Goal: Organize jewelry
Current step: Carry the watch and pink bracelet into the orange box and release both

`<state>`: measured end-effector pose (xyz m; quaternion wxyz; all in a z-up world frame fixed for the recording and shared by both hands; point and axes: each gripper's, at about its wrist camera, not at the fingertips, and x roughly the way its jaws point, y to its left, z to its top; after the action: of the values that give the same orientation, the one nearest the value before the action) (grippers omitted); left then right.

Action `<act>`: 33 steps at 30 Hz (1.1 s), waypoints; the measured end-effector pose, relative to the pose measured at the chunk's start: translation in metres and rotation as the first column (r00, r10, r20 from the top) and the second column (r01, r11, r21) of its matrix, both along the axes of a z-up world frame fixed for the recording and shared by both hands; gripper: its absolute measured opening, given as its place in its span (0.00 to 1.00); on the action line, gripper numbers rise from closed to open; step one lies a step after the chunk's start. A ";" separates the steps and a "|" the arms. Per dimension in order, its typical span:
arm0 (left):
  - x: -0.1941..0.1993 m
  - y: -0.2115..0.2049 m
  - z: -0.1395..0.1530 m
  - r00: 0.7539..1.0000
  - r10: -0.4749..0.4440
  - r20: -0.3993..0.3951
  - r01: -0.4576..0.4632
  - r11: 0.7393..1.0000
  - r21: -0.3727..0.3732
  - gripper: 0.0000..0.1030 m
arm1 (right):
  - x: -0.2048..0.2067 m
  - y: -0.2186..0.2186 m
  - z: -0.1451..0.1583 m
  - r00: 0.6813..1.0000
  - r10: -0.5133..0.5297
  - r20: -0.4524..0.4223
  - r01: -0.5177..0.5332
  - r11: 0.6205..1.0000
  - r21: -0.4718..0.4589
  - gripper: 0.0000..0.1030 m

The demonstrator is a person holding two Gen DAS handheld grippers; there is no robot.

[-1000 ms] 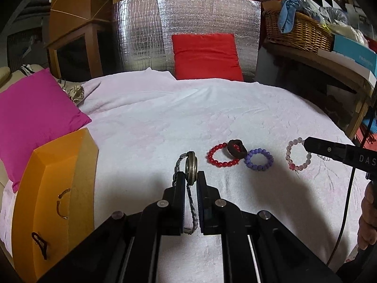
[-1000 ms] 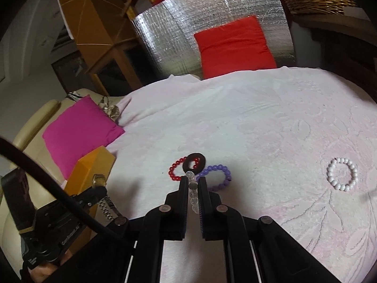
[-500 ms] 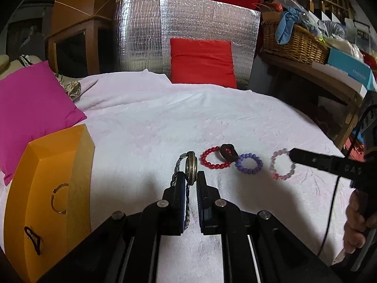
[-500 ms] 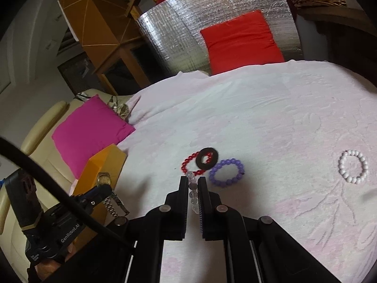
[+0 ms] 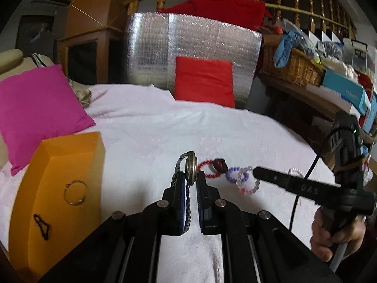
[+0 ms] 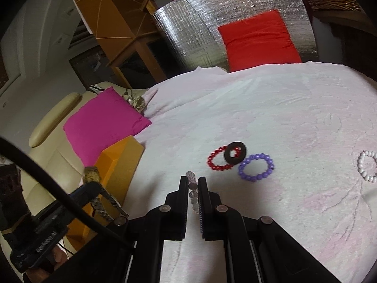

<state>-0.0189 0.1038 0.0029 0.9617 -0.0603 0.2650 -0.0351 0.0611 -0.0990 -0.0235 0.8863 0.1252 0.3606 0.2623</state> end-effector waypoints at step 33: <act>-0.022 0.208 -0.056 0.855 0.466 -0.229 -0.492 0.868 -0.071 0.09 | 0.009 0.256 0.005 0.920 0.380 -0.097 -0.379 0.925 0.028 0.09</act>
<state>-0.0407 0.3114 -0.0534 0.9017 -0.1888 0.3363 0.1953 0.0702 0.1567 -0.0182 0.7987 0.0696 0.4212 0.4239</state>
